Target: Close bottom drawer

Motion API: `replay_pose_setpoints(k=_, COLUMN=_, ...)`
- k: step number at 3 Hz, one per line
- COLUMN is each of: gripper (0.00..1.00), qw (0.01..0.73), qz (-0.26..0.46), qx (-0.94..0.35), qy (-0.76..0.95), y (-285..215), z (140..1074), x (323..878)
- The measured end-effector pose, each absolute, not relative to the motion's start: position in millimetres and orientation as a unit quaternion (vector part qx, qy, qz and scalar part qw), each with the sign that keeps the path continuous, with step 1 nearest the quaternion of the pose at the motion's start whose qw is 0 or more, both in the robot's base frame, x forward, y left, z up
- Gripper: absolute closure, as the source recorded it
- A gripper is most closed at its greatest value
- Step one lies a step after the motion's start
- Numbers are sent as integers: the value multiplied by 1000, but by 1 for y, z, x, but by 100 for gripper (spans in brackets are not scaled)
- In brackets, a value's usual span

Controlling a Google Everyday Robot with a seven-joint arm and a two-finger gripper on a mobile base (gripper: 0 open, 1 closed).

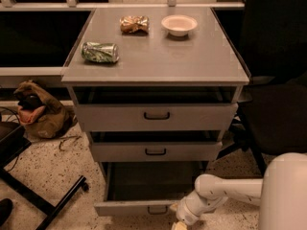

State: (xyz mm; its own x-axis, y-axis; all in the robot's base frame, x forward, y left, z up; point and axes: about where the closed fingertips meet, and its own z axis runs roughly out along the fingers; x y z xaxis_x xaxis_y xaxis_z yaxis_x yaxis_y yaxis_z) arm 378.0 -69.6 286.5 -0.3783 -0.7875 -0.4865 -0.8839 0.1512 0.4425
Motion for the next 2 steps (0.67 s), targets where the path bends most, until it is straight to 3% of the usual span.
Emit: replay_pose_setpoints(k=2, gripper=0, qw=73, qz=350, qx=-521, qy=775, y=-80, z=230, x=391)
